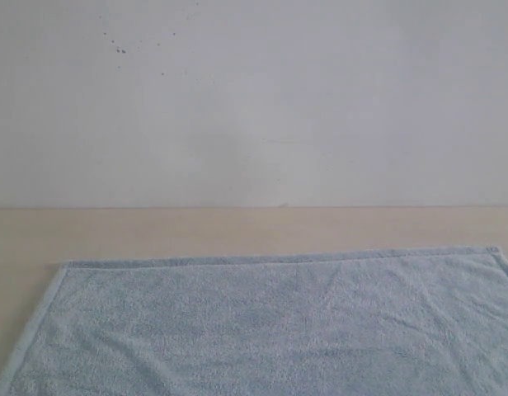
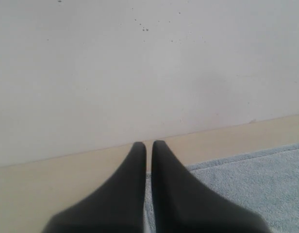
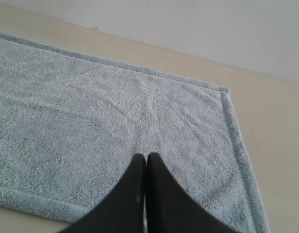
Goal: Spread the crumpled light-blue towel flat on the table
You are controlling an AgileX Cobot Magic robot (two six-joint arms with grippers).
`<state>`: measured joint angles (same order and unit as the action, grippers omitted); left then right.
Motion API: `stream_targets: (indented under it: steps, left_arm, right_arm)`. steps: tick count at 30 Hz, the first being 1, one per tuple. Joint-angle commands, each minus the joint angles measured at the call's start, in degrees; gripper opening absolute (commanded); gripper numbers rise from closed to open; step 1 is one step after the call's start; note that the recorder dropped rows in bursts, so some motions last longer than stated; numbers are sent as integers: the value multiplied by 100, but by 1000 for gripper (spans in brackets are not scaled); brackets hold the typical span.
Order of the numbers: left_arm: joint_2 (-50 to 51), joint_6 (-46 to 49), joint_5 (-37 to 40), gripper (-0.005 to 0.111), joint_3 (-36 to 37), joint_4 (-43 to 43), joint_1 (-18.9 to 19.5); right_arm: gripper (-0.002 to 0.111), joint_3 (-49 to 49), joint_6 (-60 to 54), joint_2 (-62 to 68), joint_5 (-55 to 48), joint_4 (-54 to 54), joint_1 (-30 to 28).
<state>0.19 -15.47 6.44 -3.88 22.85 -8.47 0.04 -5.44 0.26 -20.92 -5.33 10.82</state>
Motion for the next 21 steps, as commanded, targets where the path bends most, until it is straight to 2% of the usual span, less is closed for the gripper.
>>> stream_targets:
  steps: [1,10,11,14,15,18,21]
  left_arm:
    - [-19,-54,-50,4,-3,8,23]
    - [-19,-39,3,4,52,-94,23]
    - [-19,24,94,4,104,-582,23]
    - [-19,212,422,4,388,-3263,23]
    - [-19,360,682,4,388,-3514,23]
    - [-19,531,1696,4,388,-2797,142]
    - [-19,617,1734,4,388,-2754,375]
  right_arm:
    - [0,-4,-46,-26,0,-30,-33]
    - [0,-4,-46,-26,0,-30,-33]
    - [0,-4,-46,-26,0,-30,-33]
    - [0,-4,-46,-26,0,-30,-33]
    - [0,-4,-46,-26,0,-30,-33]
    - [0,-4,-46,-26,-16,-30,-33]
    - [0,-4,-46,-26,-16,-30,-33]
